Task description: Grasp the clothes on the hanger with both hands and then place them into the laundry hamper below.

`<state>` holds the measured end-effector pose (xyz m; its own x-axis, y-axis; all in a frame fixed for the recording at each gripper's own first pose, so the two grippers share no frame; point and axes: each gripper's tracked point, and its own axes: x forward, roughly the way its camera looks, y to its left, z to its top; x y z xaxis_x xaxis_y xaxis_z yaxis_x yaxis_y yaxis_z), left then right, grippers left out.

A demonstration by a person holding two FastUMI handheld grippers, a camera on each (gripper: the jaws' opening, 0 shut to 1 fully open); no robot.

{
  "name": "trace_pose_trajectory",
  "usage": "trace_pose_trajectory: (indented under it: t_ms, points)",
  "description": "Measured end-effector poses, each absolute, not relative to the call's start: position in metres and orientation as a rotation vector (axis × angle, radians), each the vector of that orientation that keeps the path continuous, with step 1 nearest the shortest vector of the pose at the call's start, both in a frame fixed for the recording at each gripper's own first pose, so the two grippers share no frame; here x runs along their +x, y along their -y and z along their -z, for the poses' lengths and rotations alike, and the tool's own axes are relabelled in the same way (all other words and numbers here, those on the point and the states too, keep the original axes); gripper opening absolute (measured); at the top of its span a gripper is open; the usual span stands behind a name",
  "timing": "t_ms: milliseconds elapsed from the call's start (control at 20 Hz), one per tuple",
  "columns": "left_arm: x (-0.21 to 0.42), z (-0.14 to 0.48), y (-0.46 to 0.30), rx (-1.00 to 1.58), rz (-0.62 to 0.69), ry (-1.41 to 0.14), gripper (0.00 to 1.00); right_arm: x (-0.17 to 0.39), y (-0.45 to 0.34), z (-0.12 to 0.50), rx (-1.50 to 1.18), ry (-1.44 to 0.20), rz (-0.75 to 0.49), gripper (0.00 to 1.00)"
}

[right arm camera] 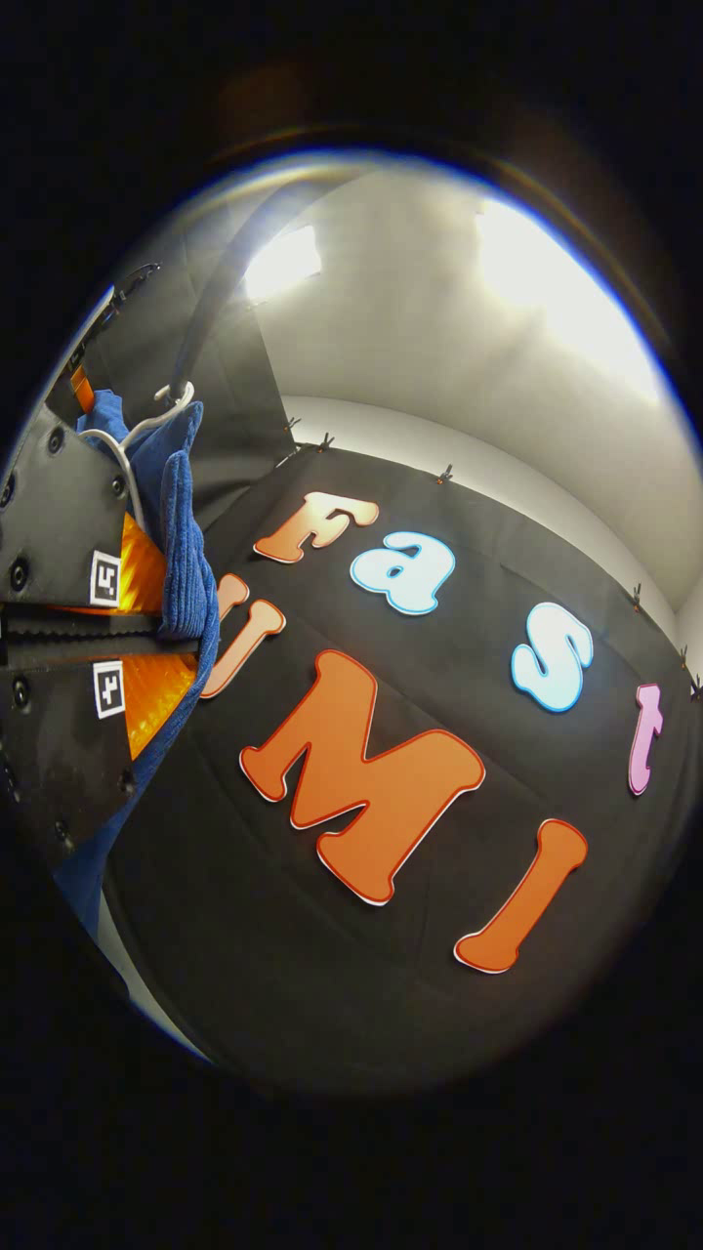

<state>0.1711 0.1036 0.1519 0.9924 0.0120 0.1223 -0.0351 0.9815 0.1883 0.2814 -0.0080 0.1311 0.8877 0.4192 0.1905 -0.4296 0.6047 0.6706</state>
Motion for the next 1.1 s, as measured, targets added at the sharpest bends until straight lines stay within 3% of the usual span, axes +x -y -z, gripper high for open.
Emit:
trace_pose_trajectory:
  t_ms: [350,1100]
  points:
    - [0.2,-0.084,-0.13,0.025,0.035,-0.014,0.02,0.307,0.027,-0.089,0.775,-0.085,-0.369,0.07]
    - [0.177,-0.018,-0.131,0.072,0.032,-0.104,0.03,0.28,0.034,-0.003,0.621,-0.223,-0.253,0.07]
